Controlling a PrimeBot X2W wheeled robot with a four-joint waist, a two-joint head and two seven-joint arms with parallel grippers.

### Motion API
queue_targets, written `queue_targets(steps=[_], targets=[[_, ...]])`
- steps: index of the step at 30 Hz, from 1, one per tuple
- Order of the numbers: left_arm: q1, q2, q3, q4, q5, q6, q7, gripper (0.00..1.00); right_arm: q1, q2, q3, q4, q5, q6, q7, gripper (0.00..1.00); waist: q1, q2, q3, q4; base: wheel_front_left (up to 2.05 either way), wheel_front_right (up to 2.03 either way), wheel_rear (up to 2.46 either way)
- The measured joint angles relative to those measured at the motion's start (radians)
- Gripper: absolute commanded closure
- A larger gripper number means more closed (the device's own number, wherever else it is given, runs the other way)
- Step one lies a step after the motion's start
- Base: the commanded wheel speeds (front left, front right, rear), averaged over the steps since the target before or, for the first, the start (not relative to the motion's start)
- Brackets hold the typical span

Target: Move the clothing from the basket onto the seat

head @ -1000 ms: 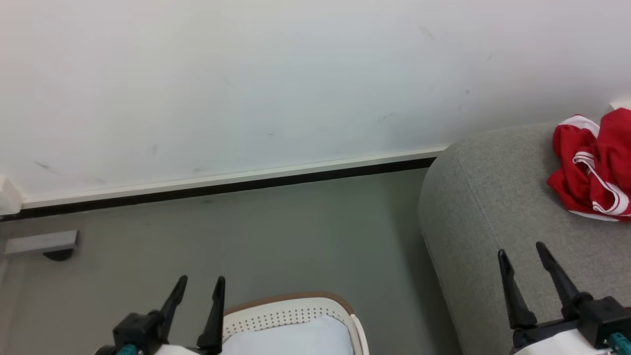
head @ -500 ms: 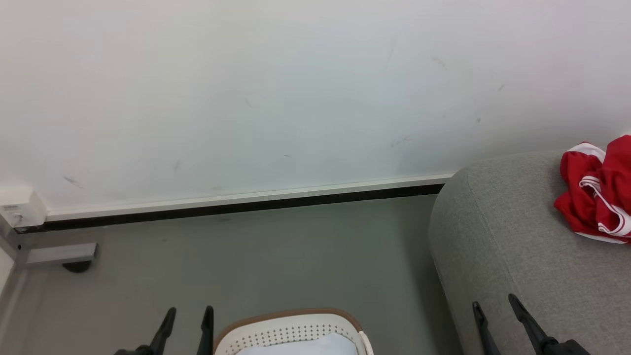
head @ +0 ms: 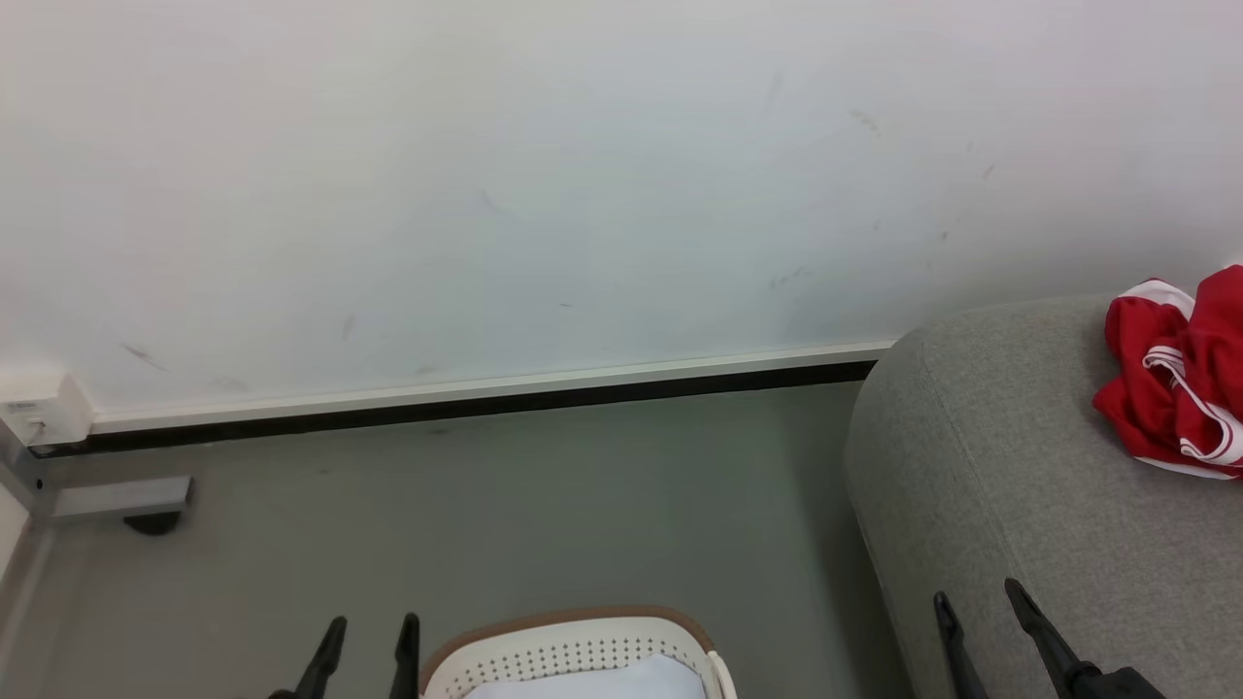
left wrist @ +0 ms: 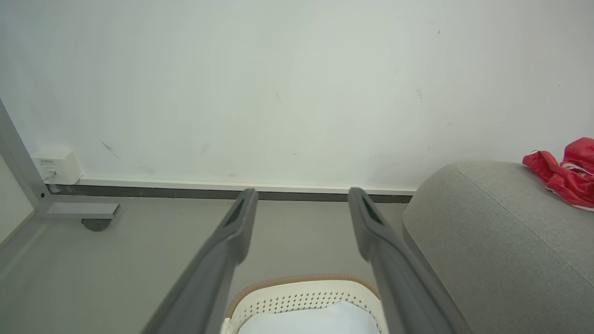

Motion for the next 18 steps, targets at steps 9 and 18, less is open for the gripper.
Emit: queue_targets(steps=[9,18], targets=[[0.002,-0.026,0.037,0.013,0.031,-0.029,0.0,0.0,-0.009,0.003,-0.002,0.002,0.0,0.0,0.0,0.0,0.0,0.0,0.001,0.004,0.0,0.0,0.0],[0.004,-0.044,0.055,0.025,0.04,-0.053,0.0,1.0,-0.004,0.005,0.002,0.011,0.002,0.0,0.0,1.0,0.0002,0.0,0.001,0.005,0.0,0.0,0.0]])
